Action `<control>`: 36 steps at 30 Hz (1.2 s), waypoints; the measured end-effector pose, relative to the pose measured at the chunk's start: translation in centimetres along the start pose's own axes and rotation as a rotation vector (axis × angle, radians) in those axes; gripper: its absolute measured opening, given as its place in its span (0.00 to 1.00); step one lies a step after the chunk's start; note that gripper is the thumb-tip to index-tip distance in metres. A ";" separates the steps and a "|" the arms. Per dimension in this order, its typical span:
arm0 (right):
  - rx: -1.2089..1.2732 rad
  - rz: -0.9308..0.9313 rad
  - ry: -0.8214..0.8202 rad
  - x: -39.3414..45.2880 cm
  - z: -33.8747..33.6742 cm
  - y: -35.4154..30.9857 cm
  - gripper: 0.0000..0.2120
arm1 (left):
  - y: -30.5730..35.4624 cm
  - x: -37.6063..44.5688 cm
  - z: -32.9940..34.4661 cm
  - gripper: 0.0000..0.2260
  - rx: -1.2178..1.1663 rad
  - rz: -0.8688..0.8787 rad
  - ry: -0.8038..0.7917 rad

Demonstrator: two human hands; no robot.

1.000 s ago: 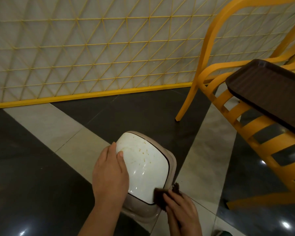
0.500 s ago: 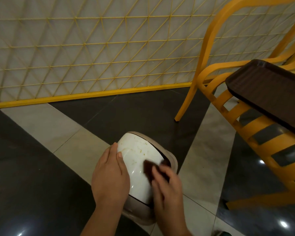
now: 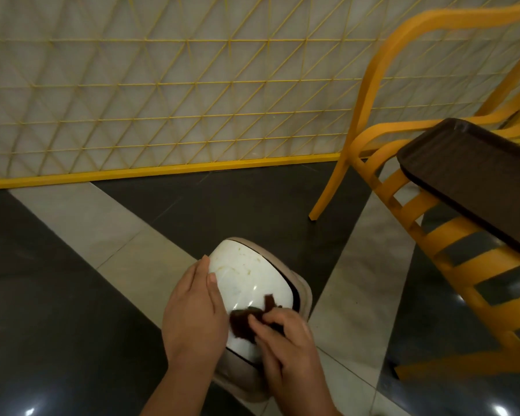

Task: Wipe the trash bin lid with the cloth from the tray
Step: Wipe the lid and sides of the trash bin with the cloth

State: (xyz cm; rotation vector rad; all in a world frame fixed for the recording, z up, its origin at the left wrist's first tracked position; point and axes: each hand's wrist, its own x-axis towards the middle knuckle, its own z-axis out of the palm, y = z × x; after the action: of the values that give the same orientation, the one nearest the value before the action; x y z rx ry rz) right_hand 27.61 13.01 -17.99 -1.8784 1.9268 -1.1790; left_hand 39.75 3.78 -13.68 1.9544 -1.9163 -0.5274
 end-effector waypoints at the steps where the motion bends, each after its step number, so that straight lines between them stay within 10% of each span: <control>1: -0.032 -0.005 0.011 0.7 -0.5 0.7 0.16 | 0.1 -0.1 0.0 0.31 0.009 -0.004 -0.003; 19: -0.116 0.256 0.102 -0.3 -1.3 6.4 0.10 | 0.1 -0.1 0.3 0.25 0.042 0.003 0.022; 28: 0.013 -0.039 0.126 -5.0 0.6 4.7 0.13 | -0.1 0.4 0.5 0.24 0.052 0.032 0.041; 33: -0.074 0.291 0.190 -1.7 0.2 5.4 0.11 | 0.1 0.2 0.3 0.32 0.059 0.046 0.063; 36: -0.024 0.129 0.212 -4.9 2.0 2.6 0.13 | 0.3 0.4 0.6 0.29 0.067 0.045 0.075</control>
State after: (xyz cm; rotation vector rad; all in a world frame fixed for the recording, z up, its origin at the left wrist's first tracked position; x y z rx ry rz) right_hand 27.75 16.30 -22.87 -1.6689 2.1443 -1.3674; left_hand 39.22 3.36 -14.02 1.9378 -1.9504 -0.3770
